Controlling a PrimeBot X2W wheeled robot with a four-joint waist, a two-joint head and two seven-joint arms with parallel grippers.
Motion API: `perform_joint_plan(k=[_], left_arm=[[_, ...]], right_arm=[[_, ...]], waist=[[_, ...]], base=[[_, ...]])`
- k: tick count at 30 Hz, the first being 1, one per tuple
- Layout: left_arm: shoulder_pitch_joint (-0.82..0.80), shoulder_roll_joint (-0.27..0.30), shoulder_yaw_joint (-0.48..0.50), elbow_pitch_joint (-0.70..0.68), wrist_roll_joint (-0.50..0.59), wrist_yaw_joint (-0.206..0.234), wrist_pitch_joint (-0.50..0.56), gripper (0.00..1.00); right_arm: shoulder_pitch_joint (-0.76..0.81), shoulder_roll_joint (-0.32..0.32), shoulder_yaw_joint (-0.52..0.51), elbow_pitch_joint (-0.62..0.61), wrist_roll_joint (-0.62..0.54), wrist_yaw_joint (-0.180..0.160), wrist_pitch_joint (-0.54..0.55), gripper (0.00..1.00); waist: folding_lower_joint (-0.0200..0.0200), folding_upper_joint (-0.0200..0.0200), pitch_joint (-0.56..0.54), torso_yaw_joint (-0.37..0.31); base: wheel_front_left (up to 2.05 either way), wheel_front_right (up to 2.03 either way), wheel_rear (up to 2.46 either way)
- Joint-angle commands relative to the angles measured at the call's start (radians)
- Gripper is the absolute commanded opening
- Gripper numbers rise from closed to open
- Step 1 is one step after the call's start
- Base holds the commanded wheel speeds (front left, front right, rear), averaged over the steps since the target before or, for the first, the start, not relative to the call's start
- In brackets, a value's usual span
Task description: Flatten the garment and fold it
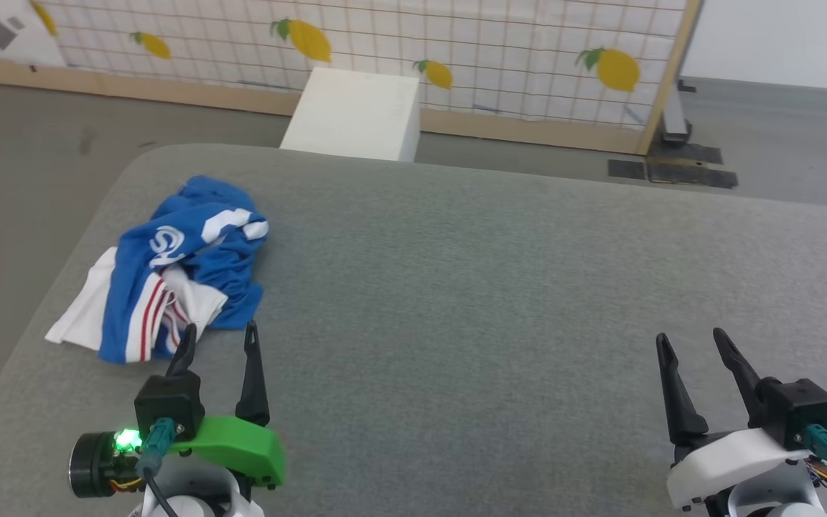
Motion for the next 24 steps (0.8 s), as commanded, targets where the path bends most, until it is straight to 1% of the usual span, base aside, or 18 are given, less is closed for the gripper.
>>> perform_joint_plan(k=[1,16,24], left_arm=[[0.019,-0.001,-0.001,0.005,-0.010,0.006,-0.011,1.00],[0.033,-0.002,-0.009,0.016,-0.021,0.018,-0.042,1.00],[0.040,-0.002,-0.014,0.023,-0.031,0.024,-0.058,1.00]], right_arm=[[0.013,0.000,-0.004,0.004,0.008,-0.001,-0.014,1.00],[0.028,0.000,-0.014,0.026,0.024,-0.001,-0.044,1.00],[0.033,0.001,-0.017,0.039,0.031,-0.001,-0.061,1.00]], waist=[[0.0000,0.0000,0.001,0.026],[0.0000,0.0000,0.002,0.151],[0.0000,0.0000,0.004,0.207]], base=[[0.00,0.00,0.00],[0.00,0.00,0.00],[0.00,0.00,0.00]])
